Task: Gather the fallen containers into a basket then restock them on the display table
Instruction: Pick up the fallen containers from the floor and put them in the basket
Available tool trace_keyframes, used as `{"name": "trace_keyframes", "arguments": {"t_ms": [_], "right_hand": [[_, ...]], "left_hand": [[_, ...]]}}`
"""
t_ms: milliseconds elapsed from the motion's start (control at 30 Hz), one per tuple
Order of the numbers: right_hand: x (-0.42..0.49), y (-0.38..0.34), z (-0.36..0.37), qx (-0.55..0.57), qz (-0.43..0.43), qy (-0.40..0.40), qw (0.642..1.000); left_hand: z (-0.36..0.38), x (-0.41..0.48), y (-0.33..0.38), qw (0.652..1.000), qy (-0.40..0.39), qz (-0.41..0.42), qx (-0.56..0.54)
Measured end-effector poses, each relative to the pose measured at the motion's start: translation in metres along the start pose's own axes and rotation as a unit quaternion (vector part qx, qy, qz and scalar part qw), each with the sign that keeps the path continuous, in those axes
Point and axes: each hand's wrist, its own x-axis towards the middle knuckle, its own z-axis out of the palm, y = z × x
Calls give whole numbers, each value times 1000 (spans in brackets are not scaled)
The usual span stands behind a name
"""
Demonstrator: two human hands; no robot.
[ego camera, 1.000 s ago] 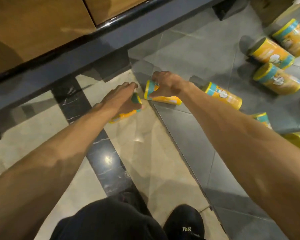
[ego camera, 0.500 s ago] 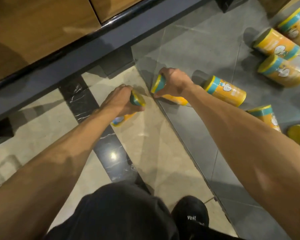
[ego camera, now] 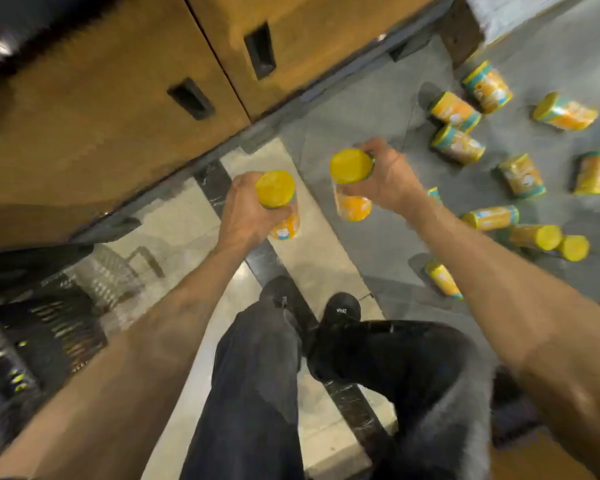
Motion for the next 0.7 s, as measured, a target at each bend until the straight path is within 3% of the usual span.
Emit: {"name": "trace_keyframes", "arguments": {"t_ms": [333, 700], "right_hand": [[-199, -114, -165, 50, -88, -9, 995], [-323, -201, -221, 95, -278, -78, 953]], "left_hand": [[-145, -214, 133, 983, 133, -17, -122], [-220, -404, 163, 934, 314, -10, -168]]}}
